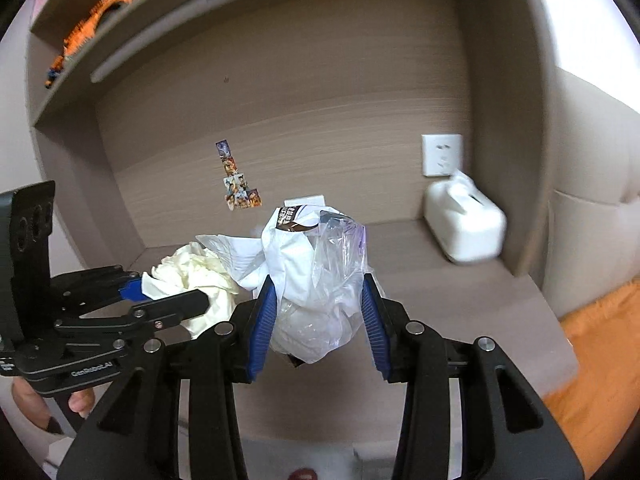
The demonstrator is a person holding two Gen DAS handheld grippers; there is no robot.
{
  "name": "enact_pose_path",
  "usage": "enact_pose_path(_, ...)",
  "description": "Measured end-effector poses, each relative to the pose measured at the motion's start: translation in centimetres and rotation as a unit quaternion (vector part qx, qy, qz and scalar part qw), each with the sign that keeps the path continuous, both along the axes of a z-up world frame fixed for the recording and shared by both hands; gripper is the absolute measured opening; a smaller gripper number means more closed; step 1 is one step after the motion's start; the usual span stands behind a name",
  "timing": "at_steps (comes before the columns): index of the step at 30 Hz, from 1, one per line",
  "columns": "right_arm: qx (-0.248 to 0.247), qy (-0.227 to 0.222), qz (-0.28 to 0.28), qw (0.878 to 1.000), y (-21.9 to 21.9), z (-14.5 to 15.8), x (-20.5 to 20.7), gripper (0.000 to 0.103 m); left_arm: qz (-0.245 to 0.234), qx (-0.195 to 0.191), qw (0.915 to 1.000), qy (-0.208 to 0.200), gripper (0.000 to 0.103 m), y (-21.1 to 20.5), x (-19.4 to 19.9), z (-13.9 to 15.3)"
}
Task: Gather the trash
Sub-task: 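Carry the yellow paper and white plastic bag in both grippers to the bin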
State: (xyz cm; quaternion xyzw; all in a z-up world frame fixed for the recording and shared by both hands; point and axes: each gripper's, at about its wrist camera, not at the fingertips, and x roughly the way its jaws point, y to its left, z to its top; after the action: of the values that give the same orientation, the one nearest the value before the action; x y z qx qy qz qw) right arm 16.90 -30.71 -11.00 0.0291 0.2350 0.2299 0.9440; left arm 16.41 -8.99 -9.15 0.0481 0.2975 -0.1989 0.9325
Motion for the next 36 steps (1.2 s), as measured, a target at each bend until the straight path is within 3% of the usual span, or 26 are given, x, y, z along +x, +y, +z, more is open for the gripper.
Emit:
enact_pose_path(6, 0.005, 0.002, -0.007, 1.000, -6.4, -1.0, -7.6, 0.043, -0.009, -0.007, 0.9999, 0.009, 0.031, -6.1, -8.2, -1.9)
enact_pose_path(15, 0.008, 0.036, -0.015, 0.999, -12.0, -3.4, -13.3, 0.043, -0.022, 0.011, 0.9984, 0.052, 0.031, -12.9, -14.2, -4.2)
enact_pose_path(23, 0.019, 0.069, -0.040, 0.997, -14.5, -6.4, -14.7, 0.043, -0.051, 0.033, 0.9945, 0.085, 0.031, -16.4, -14.7, -6.6)
enact_pose_path(29, 0.012, 0.095, -0.070, 0.993, -15.1, -9.5, -13.8, 0.043, -0.080, 0.039, 0.9888, 0.120, 0.031, -17.9, -13.0, -10.0)
enact_pose_path(36, -0.001, 0.163, -0.096, 0.982, -15.5, -18.8, -11.2, 0.043, -0.107, 0.044, 0.9783, 0.172, 0.031, -19.0, -10.7, -19.3)
